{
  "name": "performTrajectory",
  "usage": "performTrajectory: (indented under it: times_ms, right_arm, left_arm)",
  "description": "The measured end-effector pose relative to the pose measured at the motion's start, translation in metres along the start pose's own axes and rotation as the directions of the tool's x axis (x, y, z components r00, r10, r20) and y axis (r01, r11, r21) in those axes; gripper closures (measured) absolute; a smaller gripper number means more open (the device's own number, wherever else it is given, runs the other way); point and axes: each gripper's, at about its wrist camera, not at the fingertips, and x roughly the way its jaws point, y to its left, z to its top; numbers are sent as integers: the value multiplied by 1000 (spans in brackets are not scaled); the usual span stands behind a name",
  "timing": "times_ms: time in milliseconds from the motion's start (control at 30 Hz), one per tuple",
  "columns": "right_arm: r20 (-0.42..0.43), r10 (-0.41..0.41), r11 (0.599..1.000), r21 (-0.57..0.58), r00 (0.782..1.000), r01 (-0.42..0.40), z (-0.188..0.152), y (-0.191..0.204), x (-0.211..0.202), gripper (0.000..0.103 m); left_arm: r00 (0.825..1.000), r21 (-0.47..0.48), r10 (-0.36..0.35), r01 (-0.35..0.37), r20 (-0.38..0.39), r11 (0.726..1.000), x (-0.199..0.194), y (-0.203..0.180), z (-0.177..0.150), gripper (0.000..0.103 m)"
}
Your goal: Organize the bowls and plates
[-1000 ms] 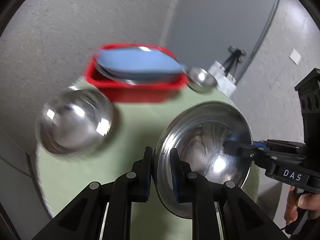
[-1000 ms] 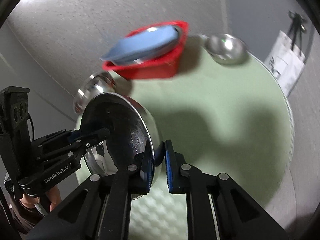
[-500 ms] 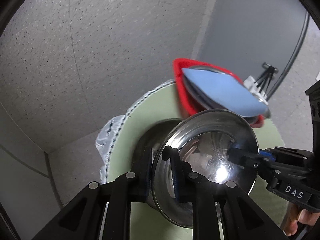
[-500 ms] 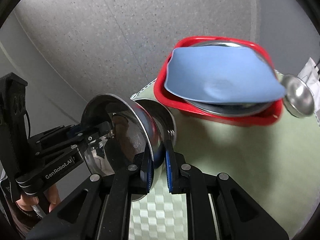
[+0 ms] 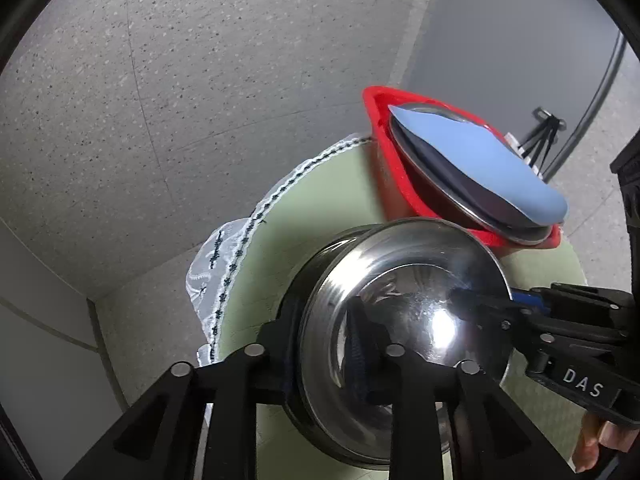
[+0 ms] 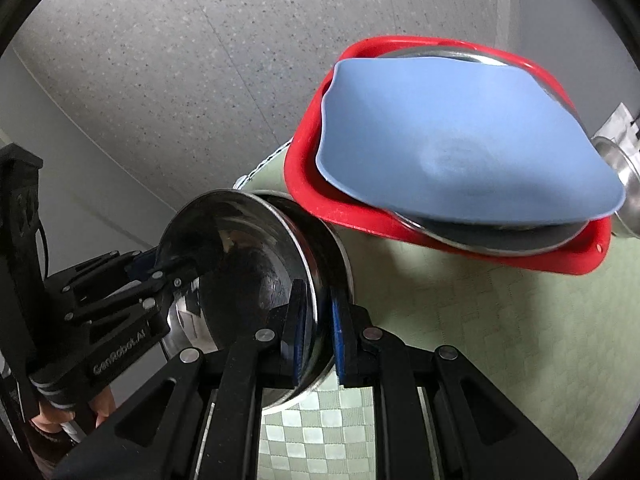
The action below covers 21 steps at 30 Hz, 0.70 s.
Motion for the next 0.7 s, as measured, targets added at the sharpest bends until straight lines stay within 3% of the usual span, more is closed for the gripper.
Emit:
performTrajectory:
  times_ms: [67,167,333,533,633,700]
  right_arm:
    - [-2,-3,1000,-6,1000,3,0,3,1,87]
    - [-3,18,1000,-9,1000,-18,1,4,1,78]
    - [11,48,998,-33,999,-48,-1,9,-7,60]
    - [44,73,997,-44,996,-71,-7,0,-21,56]
    - [71,86,995,-51,994,-82,-10,-9,-34,52]
    - [96,89,994,-68,991,-82,-17,-19,-50,51]
  left_arm:
    - [1000,-8,-3,3,3,1000,0,3,-2,80]
    - [1000,-19,8,-8,3,1000,-3,0,-6,80]
    - [1000,-34,16,-16,7,999,-10,-2,-13,71]
    - [999,-68,36,-34,27,997,-23,-12,-20,51]
    - [994,-85,92,-87,58,993,-36,-23,-25,40]
    - [986,-105,142,-133,87,986,-50,-35,-30,38]
